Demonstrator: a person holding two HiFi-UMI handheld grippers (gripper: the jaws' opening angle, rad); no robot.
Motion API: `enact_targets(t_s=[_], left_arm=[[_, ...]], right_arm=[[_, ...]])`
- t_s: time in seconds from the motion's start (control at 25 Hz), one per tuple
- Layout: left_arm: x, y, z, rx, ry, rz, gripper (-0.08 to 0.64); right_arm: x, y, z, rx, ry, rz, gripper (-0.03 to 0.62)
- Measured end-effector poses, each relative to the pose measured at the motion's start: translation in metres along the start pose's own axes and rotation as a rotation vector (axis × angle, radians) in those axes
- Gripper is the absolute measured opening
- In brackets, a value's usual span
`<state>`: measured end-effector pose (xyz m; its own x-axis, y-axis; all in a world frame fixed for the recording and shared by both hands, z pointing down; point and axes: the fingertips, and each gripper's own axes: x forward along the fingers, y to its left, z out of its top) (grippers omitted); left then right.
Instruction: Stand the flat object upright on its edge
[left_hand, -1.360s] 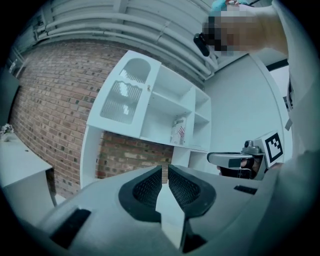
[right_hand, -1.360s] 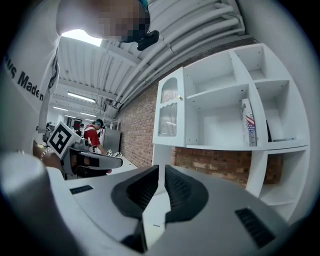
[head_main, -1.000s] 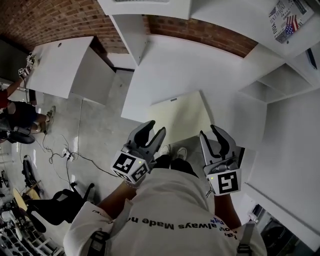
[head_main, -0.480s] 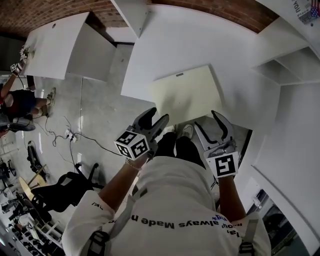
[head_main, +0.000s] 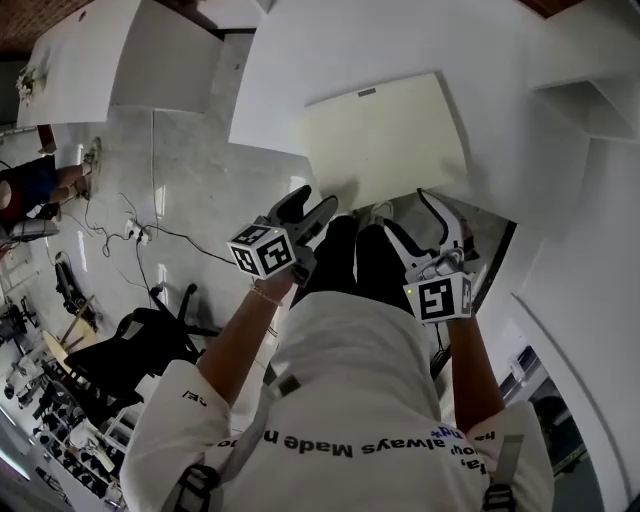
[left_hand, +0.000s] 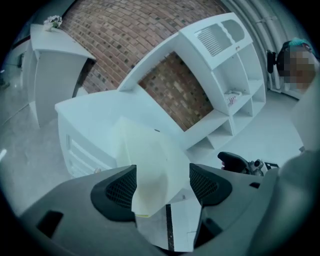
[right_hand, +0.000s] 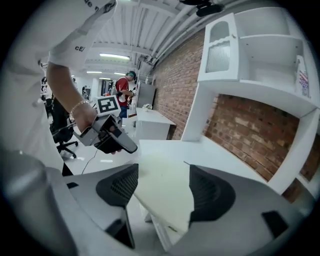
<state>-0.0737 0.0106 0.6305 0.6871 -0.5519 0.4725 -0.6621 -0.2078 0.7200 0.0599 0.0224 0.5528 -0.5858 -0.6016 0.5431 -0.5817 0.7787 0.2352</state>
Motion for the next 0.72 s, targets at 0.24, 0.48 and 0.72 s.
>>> enact_targets(t_s=[0.24, 0.48, 0.72], left_arm=[[0.01, 0.034, -0.035, -0.132, 0.025, -0.036, 0.324], [0.024, 0.05, -0.062, -0.239, 0.074, -0.095, 0.342], [0.036, 0.046, -0.069, -0.269, 0.057, -0.194, 0.337]], right_arm=[[0.027, 0.022, -0.045, -0.114, 0.079, 0.029, 0.291], [0.047, 0.031, -0.081, -0.215, 0.144, 0.038, 0.304], [0.069, 0.033, -0.109, -0.353, 0.176, -0.002, 0.302]])
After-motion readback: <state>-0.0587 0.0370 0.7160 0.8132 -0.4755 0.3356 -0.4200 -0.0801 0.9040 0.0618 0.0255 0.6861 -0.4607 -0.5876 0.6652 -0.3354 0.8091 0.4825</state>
